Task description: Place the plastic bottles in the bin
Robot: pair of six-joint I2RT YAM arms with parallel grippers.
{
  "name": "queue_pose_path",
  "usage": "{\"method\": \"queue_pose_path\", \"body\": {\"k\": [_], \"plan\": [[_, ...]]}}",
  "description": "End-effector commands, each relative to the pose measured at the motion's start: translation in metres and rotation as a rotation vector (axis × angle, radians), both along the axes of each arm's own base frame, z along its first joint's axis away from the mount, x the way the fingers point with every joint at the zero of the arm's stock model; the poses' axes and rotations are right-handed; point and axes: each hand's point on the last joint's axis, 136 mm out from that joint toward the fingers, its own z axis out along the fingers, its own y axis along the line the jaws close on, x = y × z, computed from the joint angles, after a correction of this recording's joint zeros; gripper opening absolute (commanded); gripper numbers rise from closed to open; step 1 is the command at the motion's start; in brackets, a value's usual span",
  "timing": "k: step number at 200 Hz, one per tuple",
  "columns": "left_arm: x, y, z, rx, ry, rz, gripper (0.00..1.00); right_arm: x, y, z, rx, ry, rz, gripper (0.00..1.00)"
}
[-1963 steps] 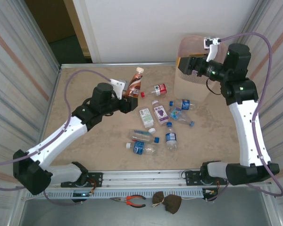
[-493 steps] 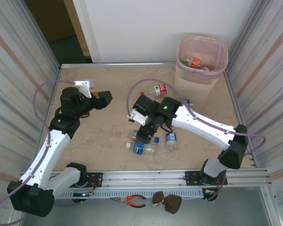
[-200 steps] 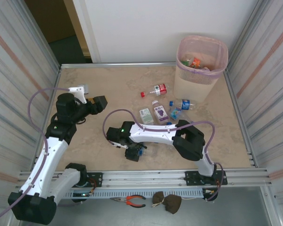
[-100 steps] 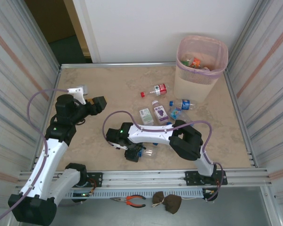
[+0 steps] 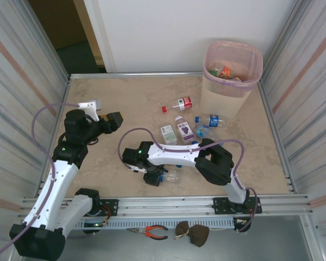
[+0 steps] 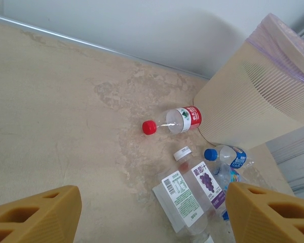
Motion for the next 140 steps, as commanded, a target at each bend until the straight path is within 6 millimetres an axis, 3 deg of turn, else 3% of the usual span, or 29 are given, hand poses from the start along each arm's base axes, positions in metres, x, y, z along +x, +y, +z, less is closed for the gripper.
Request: {"method": "queue_pose_path", "body": {"k": [1,42,77,113,140], "plan": [[-0.002,0.006,-0.001,-0.004,-0.003,0.025,0.75,-0.003,0.003,0.025,0.063,0.026,-0.025,0.67],[-0.001,0.006,0.000,-0.006,-0.006,0.027,0.75,-0.002,0.015,0.053,0.186,0.049,-0.048,0.67],[0.000,0.007,0.001,-0.006,-0.011,0.029,0.75,0.006,0.032,0.092,0.386,0.078,-0.110,0.67],[0.001,0.007,0.002,-0.010,-0.014,0.030,0.75,0.031,0.044,0.140,0.673,0.116,-0.279,0.65],[0.002,0.006,0.002,-0.015,-0.015,0.028,0.76,0.060,0.040,0.172,0.884,0.132,-0.448,0.63]]}}
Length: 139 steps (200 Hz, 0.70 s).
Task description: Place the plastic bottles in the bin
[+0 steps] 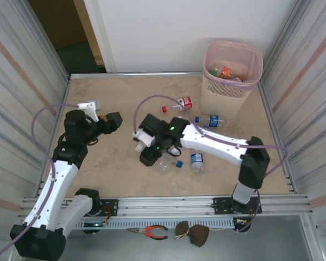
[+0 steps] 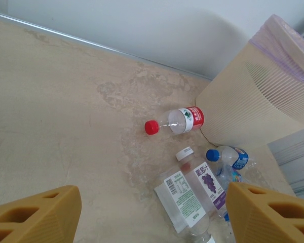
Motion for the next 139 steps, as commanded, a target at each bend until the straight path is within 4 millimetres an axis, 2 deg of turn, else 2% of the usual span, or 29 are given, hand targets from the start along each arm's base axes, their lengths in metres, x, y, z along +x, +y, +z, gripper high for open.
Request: {"method": "queue_pose_path", "body": {"k": [1,24,43,85,139], "plan": [[0.001,0.003,0.004,-0.009,-0.019,0.017,0.76,0.018,0.009,0.038,0.248,0.068,-0.145,0.63],[0.002,0.003,0.002,-0.015,-0.016,0.015,0.76,0.051,-0.006,0.066,0.424,0.070,-0.304,0.62],[0.003,0.002,0.003,-0.019,-0.016,0.013,0.75,0.078,-0.031,0.080,0.503,0.047,-0.445,0.62],[0.003,0.002,0.003,-0.023,-0.021,0.014,0.75,0.131,-0.103,0.102,0.533,-0.098,-0.709,0.61],[0.001,0.003,0.001,-0.023,-0.024,0.020,0.75,0.176,-0.182,0.143,0.525,-0.277,-0.874,0.61]]}}
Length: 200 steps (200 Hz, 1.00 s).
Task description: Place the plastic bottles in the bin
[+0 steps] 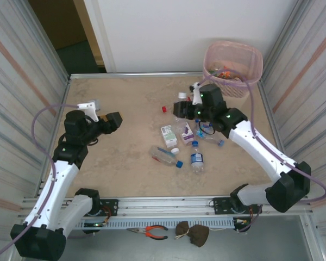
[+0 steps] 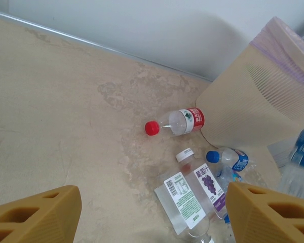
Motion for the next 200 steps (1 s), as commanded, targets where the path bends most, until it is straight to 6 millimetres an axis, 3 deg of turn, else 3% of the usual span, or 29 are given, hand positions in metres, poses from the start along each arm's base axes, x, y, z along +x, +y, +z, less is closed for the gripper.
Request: {"method": "queue_pose_path", "body": {"k": [1,85,118,156,168,173,200], "plan": [[0.000,0.003,0.006,-0.016,-0.031,0.015,0.75,0.018,-0.034,0.037,-0.017,-0.097,-0.098,0.61],[0.002,0.002,0.008,-0.035,-0.037,0.016,0.76,0.077,-0.141,0.124,-0.115,-0.290,-0.326,0.61],[0.000,0.003,0.010,-0.033,-0.041,0.017,0.76,0.101,-0.182,0.144,-0.138,-0.332,-0.415,0.60],[0.000,0.004,0.009,-0.032,-0.042,0.026,0.76,0.129,-0.215,0.150,-0.181,-0.345,-0.485,0.58],[0.000,0.004,0.009,-0.032,-0.042,0.025,0.76,0.139,-0.223,0.140,-0.206,-0.318,-0.495,0.58],[0.000,0.004,0.009,-0.032,-0.042,0.025,0.76,0.141,-0.227,0.151,-0.211,-0.341,-0.504,0.58],[0.001,0.004,0.009,-0.031,-0.044,0.027,0.76,0.160,-0.244,0.131,-0.298,-0.268,-0.523,0.57]]}}
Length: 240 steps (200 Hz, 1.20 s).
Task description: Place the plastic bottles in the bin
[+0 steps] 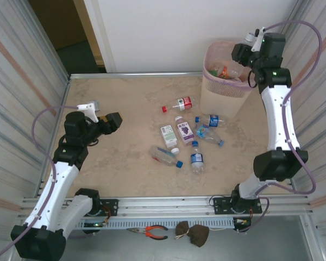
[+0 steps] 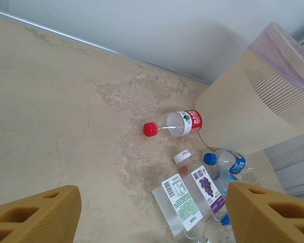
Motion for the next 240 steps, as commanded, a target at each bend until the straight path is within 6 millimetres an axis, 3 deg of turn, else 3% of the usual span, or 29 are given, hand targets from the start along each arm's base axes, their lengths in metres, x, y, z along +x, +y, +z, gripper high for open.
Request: {"method": "queue_pose_path", "body": {"k": [1,92,174,240], "plan": [[0.002,0.004,0.007,-0.008,-0.037,0.018,0.76,0.010,-0.018,-0.010,-0.086,0.061,-0.037,0.57],[0.008,0.003,-0.001,-0.015,-0.018,0.015,0.76,0.032,-0.052,-0.111,-0.223,0.465,-0.079,0.56],[0.007,0.005,-0.008,-0.023,-0.010,0.017,0.76,0.028,-0.053,-0.205,-0.150,0.735,-0.050,0.54],[0.006,0.005,-0.011,-0.033,-0.008,0.017,0.76,0.028,-0.049,-0.254,-0.082,0.849,-0.008,0.59]]}}
